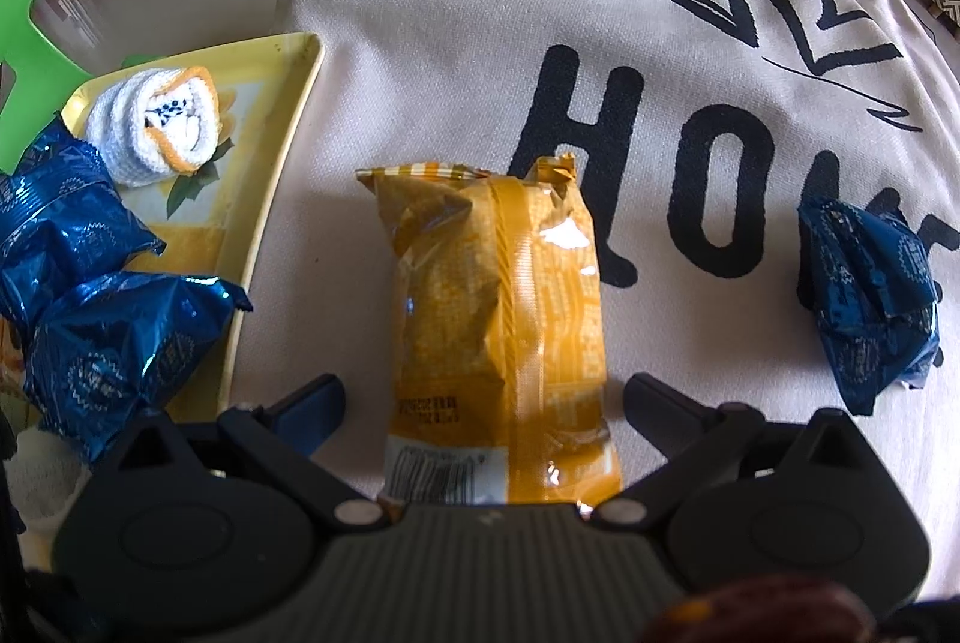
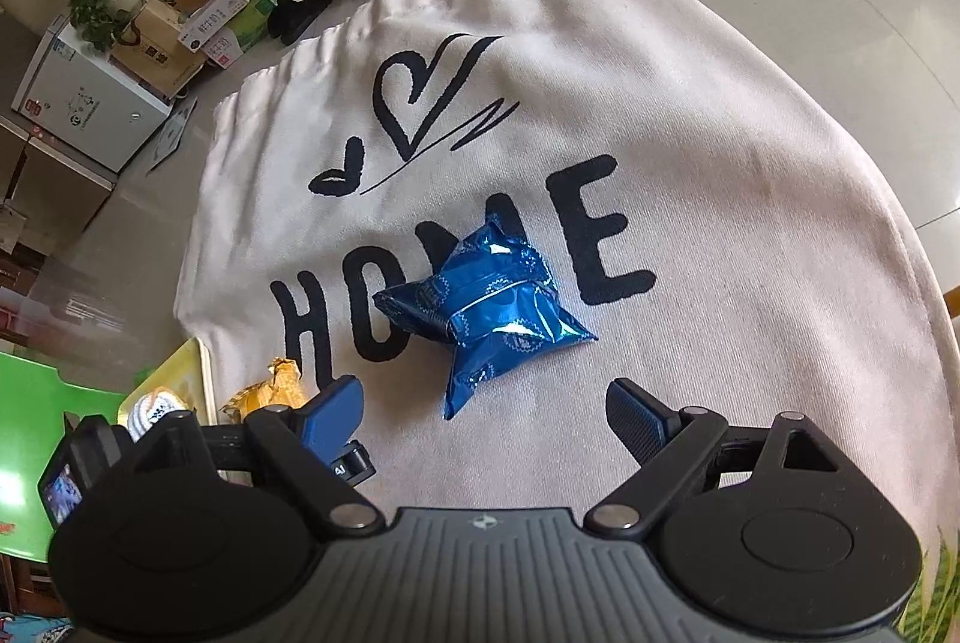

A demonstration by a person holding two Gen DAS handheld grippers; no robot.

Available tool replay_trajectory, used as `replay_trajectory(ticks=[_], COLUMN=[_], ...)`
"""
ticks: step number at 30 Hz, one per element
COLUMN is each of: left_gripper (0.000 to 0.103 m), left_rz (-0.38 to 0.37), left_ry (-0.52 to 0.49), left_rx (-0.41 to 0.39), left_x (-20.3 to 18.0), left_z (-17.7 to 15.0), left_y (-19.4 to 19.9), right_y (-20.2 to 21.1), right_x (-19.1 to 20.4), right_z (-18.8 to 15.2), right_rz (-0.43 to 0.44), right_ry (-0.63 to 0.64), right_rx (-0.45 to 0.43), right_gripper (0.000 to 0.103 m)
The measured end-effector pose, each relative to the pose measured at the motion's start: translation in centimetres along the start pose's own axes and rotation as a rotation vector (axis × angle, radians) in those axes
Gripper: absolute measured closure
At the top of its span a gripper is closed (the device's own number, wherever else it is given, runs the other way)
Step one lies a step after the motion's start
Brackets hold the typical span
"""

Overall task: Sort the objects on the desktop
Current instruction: 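Close the left tool on the bread packet while the right tool grips the blue packet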

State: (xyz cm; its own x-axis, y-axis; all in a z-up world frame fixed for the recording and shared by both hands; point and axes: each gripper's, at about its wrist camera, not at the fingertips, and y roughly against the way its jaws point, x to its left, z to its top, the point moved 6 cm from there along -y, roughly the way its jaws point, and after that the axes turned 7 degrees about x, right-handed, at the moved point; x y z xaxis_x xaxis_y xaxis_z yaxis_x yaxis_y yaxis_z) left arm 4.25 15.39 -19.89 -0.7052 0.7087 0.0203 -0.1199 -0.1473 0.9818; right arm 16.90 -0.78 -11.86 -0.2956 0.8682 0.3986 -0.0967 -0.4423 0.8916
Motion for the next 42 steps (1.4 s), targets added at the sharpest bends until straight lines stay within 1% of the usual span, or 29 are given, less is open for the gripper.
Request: replay_trajectory(ticks=[6,11,15,22,24,29,32,35,39,40,41,42], left_gripper=[0.000,0.000,0.000,0.001,0.001,0.001,0.001,0.006,0.016,0.022,0.025,0.032], left_rz=[-0.001,-0.004,-0.006,-0.007,-0.007,-0.005,-0.005,-0.006,-0.010,-0.010,-0.011,-0.016], left_ry=[-0.002,-0.019,-0.022,-0.022,-0.021,-0.018,-0.019,-0.020,-0.028,-0.027,-0.030,-0.035], left_rx=[0.013,0.033,0.036,0.044,0.042,0.037,0.031,0.020,0.005,0.000,-0.007,-0.013], left_x=[0.2,0.2,0.3,0.6,0.7,1.0,1.1,1.3,1.4,1.5,1.5,1.5], left_z=[-0.4,-0.9,-1.4,-2.0,-2.2,-2.7,-3.1,-3.4,-3.7,-3.8,-3.8,-3.8], left_y=[-0.1,-0.1,-0.1,-0.2,-0.2,-0.3,-0.3,-0.1,0.2,0.3,0.4,0.6], right_y=[-1.3,-3.1,-3.9,-5.5,-6.0,-6.7,-7.0,-7.0,-7.0,-7.0,-6.9,-6.7], right_x=[-0.7,-0.1,0.5,0.3,0.4,0.8,0.7,0.8,0.9,0.9,1.0,1.1], right_z=[1.6,1.7,1.9,2.4,2.4,2.6,2.6,2.5,2.6,2.6,2.6,2.7], right_rz=[0.044,0.035,0.020,0.014,-0.006,-0.039,-0.032,-0.029,-0.014,-0.013,-0.008,-0.001], right_ry=[-0.018,0.011,0.042,0.016,0.021,0.048,0.046,0.060,0.050,0.050,0.050,0.052], right_rx=[-0.021,0.016,0.000,-0.006,0.001,-0.012,-0.028,-0.036,-0.045,-0.048,-0.049,-0.053], right_gripper=[0.015,0.015,0.014,0.014,0.014,0.014,0.015,0.017,0.022,0.022,0.024,0.032])
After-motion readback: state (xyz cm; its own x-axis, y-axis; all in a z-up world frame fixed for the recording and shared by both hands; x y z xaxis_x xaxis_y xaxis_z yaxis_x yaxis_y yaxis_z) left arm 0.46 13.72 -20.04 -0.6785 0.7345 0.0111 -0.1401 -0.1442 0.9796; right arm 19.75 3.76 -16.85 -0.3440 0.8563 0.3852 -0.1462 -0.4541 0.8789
